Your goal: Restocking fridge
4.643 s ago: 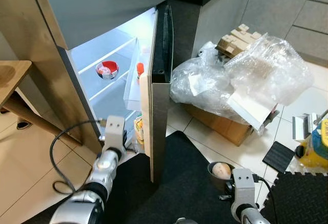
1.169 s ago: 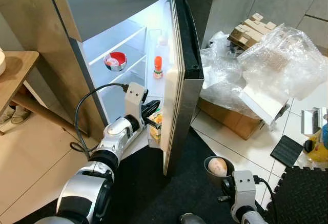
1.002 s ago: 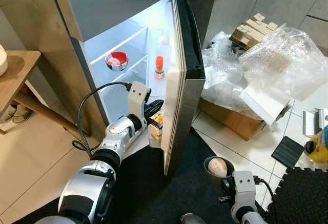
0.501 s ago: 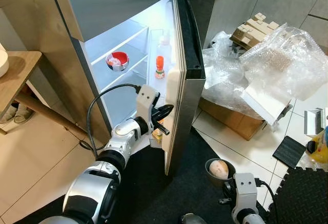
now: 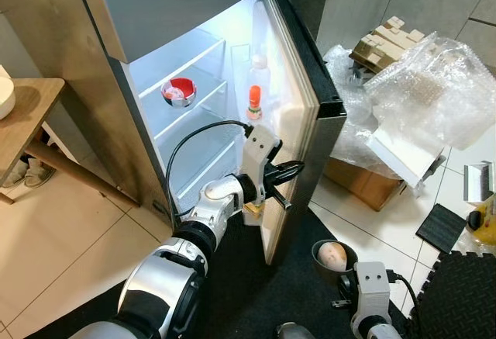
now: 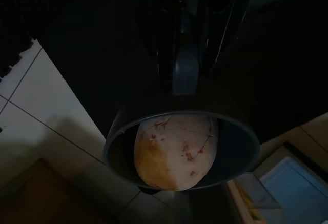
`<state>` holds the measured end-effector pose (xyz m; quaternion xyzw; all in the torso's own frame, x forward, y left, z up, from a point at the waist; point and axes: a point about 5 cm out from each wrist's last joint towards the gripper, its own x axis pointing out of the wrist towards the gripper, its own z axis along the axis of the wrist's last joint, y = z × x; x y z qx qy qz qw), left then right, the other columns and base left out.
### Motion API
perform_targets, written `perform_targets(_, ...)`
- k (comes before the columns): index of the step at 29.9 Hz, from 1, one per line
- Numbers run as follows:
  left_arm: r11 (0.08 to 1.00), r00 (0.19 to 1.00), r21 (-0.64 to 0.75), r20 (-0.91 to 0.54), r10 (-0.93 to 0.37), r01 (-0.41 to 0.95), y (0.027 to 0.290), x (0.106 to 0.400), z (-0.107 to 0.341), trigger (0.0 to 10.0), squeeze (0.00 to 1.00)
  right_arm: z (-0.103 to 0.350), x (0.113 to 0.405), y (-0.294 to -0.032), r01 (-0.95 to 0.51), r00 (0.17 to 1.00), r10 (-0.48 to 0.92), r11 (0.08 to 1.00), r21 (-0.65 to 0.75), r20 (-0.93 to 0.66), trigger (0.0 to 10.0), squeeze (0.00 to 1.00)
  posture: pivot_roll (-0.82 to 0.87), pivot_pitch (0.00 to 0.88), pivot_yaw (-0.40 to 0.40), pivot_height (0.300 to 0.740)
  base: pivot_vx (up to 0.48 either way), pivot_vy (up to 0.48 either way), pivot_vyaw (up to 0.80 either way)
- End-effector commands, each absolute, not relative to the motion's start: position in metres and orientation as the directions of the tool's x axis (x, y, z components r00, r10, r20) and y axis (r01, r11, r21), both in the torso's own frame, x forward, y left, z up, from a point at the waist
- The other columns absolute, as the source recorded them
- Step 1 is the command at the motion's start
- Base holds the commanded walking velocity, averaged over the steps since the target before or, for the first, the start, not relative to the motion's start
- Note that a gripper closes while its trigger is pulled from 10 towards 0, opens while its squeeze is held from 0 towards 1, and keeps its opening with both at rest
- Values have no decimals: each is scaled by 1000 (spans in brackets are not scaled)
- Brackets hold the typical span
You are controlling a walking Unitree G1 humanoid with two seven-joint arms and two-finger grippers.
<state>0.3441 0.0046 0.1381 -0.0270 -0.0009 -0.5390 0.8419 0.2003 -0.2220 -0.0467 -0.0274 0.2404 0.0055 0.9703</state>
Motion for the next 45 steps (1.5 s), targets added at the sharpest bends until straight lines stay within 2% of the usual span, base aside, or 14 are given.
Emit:
perform_targets(1, 341, 351, -125, 61, -935, 932, -27, 322, 125, 10000, 0, -48, 194, -224, -8, 886, -15, 999, -47, -463, 10000, 0, -215, 160, 43, 736, 0, 0, 0)
perform_targets(7, 461, 467, -153, 1, -884, 874, 22, 326, 97, 10000, 0, -51, 191, -222, -25, 876, -1, 999, -47, -482, 10000, 0, -196, 161, 26, 736, 0, 0, 0)
perform_targets(10, 483, 483, -143, -33, -875, 864, 31, 325, 90, 10000, 0, -51, 193, -221, -28, 875, 2, 999, -46, -483, 10000, 0, -194, 160, 25, 736, 0, 0, 0)
perform_targets(11, 501, 496, -132, -68, -866, 856, 40, 322, 82, 10000, 0, -51, 194, -221, -31, 874, 6, 999, -44, -486, 10000, 0, -192, 158, 21, 736, 0, 0, 0)
perform_targets(12, 536, 506, -105, -220, -834, 838, 60, 314, 57, 10000, 0, -52, 195, -218, -53, 861, 22, 997, -48, -508, 10000, 0, -191, 158, 19, 736, 0, 0, 0)
perform_targets(13, 536, 506, -105, -220, -834, 838, 60, 314, 57, 10000, 0, -52, 195, -218, -53, 861, 22, 997, -48, -508, 10000, 0, -191, 158, 19, 736, 0, 0, 0)
perform_targets(15, 590, 493, -43, -504, -710, 806, 101, 288, 9, 10000, 0, -52, 200, -210, -122, 851, 85, 992, -38, -518, 10000, 0, -188, 151, 13, 736, 0, 0, 0)
perform_targets(16, 590, 493, -43, -504, -710, 806, 101, 288, 9, 10000, 0, -52, 200, -210, -122, 851, 85, 992, -38, -518, 10000, 0, -188, 151, 13, 736, 0, 0, 0)
perform_targets(18, 691, 521, -4, -652, -550, 723, 137, 266, -21, 10000, 0, -49, 206, -203, -171, 854, 136, 985, -25, -503, 10000, 0, -184, 146, 7, 736, 0, 0, 0)
perform_targets(20, 691, 521, -4, -652, -550, 723, 137, 266, -21, 10000, 0, -49, 206, -203, -171, 854, 136, 985, -25, -503, 10000, 0, -184, 146, 7, 736, 0, 0, 0)
perform_targets(24, 855, 644, 21, -667, -374, 518, 170, 247, -38, 10000, 0, -45, 213, -192, -273, 840, 234, 962, -8, -490, 10000, 0, -176, 146, -5, 736, 0, 0, 0)
perform_targets(29, 945, 710, 41, -670, -216, 325, 184, 227, -51, 10000, 0, -42, 219, -175, -414, 792, 380, 910, 37, -478, 10000, 0, -170, 154, -14, 736, 0, 0, 0)
perform_targets(38, 956, 731, 40, -654, -196, 292, 172, 224, -54, 10000, 0, -25, 244, -164, -430, 820, 416, 901, 57, -394, 10000, 0, -162, 159, -21, 736, 0, 0, 0)
perform_targets(45, 955, 751, 36, -626, -208, 294, 161, 234, -48, 10000, 0, 7, 280, -179, -220, 947, 217, 975, 18, -236, 10000, 0, -158, 160, -14, 736, 0, 0, 0)
